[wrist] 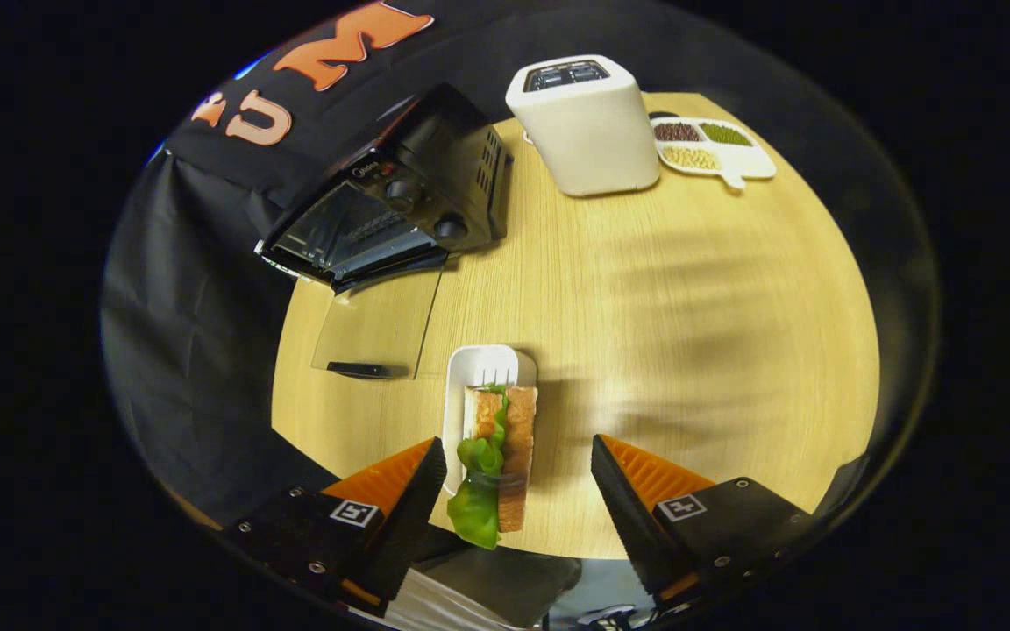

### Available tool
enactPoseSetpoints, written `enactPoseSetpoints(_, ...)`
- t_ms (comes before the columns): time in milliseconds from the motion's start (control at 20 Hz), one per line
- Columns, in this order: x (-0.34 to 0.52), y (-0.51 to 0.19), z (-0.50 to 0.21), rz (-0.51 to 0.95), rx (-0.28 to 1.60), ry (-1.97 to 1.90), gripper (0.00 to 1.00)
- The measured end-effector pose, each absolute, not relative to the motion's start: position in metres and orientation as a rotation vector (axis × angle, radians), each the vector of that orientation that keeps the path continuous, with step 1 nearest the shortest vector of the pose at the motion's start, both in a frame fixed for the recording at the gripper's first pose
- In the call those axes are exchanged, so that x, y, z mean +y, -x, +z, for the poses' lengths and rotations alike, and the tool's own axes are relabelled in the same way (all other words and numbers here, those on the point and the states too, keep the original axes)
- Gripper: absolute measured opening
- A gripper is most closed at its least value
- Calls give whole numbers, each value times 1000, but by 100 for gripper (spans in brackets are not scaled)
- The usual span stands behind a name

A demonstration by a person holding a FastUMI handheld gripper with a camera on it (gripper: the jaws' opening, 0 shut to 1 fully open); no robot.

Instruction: Open the toaster oven, put the food inside, and close the toaster oven door.

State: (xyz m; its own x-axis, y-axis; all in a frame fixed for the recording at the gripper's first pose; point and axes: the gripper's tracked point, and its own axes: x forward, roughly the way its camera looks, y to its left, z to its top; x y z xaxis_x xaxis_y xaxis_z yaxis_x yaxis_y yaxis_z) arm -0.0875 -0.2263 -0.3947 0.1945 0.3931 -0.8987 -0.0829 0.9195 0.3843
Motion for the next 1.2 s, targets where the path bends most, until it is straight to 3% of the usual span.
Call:
enactPoseSetpoints(150, -220, 91, -401, 369, 1369, -284, 97)
enactPoseSetpoints(250, -214, 93, -401, 381, 1378, -281, 90)
enactPoseSetpoints(500, -210, 98, -397, 330, 1428, -303, 43)
enactPoseSetpoints(750, -210, 92, -368, 271, 1373, -217, 33)
enactPoseSetpoints(1200, -147, 64, -297, 259, 1201, -372, 33)
